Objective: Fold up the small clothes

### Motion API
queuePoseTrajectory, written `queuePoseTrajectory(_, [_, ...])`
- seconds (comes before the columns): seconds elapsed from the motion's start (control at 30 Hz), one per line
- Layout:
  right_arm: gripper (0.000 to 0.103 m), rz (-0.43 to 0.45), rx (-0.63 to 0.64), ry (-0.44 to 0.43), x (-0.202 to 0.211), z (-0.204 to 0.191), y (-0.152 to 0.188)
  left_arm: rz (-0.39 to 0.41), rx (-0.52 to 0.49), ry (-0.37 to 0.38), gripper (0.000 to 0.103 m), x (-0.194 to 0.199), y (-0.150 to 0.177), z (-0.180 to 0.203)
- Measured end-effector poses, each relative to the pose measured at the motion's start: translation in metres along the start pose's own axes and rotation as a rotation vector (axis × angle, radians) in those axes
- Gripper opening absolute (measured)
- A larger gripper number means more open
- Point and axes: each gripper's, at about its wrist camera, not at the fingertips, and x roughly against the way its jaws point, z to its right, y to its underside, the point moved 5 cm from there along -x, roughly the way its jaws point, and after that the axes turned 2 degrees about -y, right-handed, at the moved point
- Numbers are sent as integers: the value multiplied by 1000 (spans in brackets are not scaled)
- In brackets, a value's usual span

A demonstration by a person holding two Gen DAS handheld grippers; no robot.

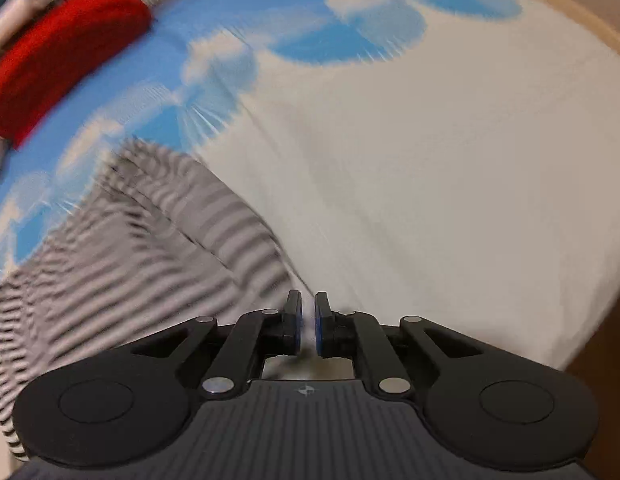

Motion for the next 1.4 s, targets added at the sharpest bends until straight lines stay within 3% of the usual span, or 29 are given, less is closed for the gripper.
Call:
queuePoseTrajectory(0.03, [8, 22, 24, -28, 3, -6, -2, -11, -9, 2, 9, -3, 1, 8])
queuePoseTrajectory(0.07, [9, 38, 52, -51, 5, -13, -3, -32, -15, -3, 17, -6, 3, 14])
queuePoseTrajectory(0.1, [14, 46, 80, -72, 6, -19, -3, -59, -17, -11, 26, -13, 5, 17])
queuePoseTrajectory(0.13, [23, 41, 103, -93, 4, -25, -3, -100, -17, -26, 30, -22, 6, 22])
queuePoseTrajectory(0.2, [28, -8, 139, -107, -7, -33, 3, -171, -7, -57, 35, -39, 12, 24])
queuePoseTrajectory(0.27, [28, -84, 174, -54, -25, -35, 11, -197, 14, -84, 39, -46, 14, 23])
queuePoseTrajectory(0.37, [30, -183, 182, 70, -50, -28, 19, -179, 28, -91, 39, -42, 11, 22])
queuePoseTrajectory(0.47, [32, -136, 154, 69, -45, -31, 11, -131, 44, -76, 39, -37, 1, 22])
queuePoseTrajectory(0.57, [33, -77, 158, 29, -36, -38, 6, -150, 76, -63, 39, -39, 4, 16])
queuePoseTrajectory(0.67, [34, -126, 198, 87, -44, -34, 15, -210, 119, -36, 39, -44, 13, 6])
queuePoseTrajectory(0.73, [39, -164, 182, 121, -50, -27, 20, -210, 126, -25, 39, -41, 16, 3])
queuePoseTrajectory(0.97, [39, -41, 189, 74, -27, -37, 11, -176, 229, 1, 42, -26, 18, -19])
queuePoseTrajectory(1.13, [39, 156, 320, 51, 8, -55, 3, -219, 272, 20, 43, -26, 28, -29])
queuePoseTrajectory(1.23, [40, 259, 355, -11, 37, -57, -2, -249, 295, 31, 43, -27, 34, -34])
queuePoseTrajectory(1.4, [40, 284, 267, -80, 55, -42, -7, -296, 408, 78, 45, -32, 40, -55])
